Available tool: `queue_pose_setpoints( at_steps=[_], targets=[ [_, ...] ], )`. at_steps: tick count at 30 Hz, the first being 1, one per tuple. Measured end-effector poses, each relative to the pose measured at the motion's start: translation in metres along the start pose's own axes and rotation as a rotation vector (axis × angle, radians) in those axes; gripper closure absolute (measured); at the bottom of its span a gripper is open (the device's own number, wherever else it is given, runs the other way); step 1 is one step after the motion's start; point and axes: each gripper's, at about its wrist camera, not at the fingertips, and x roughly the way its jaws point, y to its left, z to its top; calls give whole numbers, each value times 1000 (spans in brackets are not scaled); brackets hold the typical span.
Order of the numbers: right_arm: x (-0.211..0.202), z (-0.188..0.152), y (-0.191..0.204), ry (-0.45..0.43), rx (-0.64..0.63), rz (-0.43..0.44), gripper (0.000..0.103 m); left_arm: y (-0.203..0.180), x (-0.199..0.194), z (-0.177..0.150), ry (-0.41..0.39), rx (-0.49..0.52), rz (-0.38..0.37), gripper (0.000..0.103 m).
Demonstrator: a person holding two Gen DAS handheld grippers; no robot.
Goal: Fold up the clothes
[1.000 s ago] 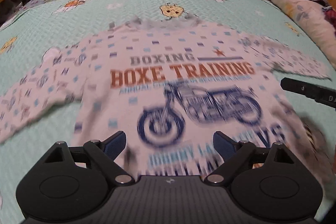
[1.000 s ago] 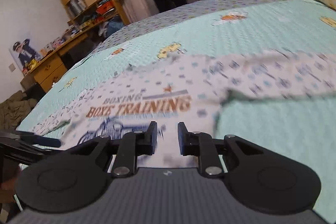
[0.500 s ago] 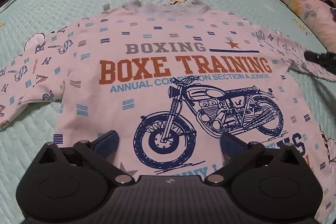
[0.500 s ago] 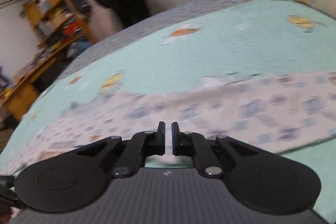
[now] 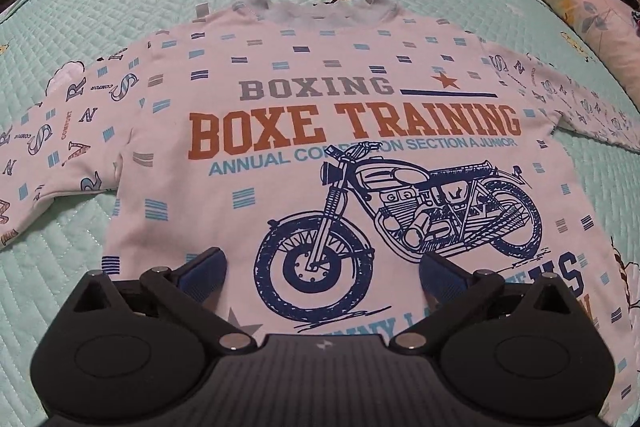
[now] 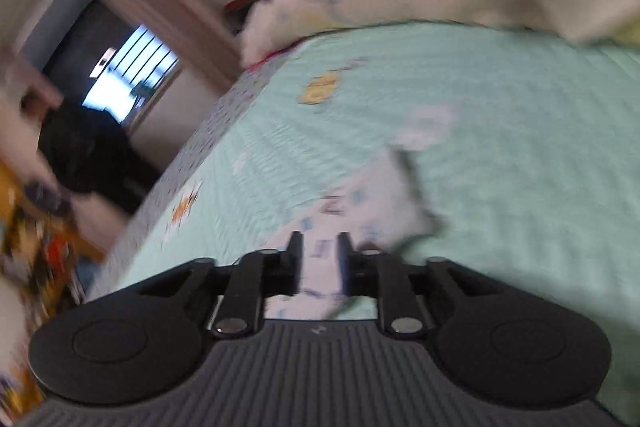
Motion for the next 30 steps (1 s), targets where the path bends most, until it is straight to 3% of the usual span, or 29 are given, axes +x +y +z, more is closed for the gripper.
queue_pose_setpoints(
  at_steps=[7,8,12,16,19,22,23,24,27,30],
  targets=[
    [-4,6,-22,-36,173,-35,68,0,1,4,19,-15,8,1],
    [-5,6,-20,-35,167,-48,60,-1,1,4,20,-12,11,1],
    [-17,9,-18,-43,130,-128,53,-2,1,3,20,-7,16,1],
    [-16,9,-24,-35,148,-141,52,-1,1,4,22,-13,12,1],
    [-2,11,-18,-8,90,-119,51,-2,1,4,22,-8,15,1],
    [11,14,-15,0,36,-127,61,-2,1,3,20,-5,17,1],
    [15,15,-14,6,17,-139,84,-2,1,3,20,-4,17,1],
    [18,16,-13,14,-6,-147,90,-2,1,3,20,-4,17,1],
    [13,11,9,29,-98,-120,92,-2,1,5,26,-6,15,1],
    [-2,-4,60,33,-214,14,93,0,-3,6,34,-18,8,1]
  ],
)
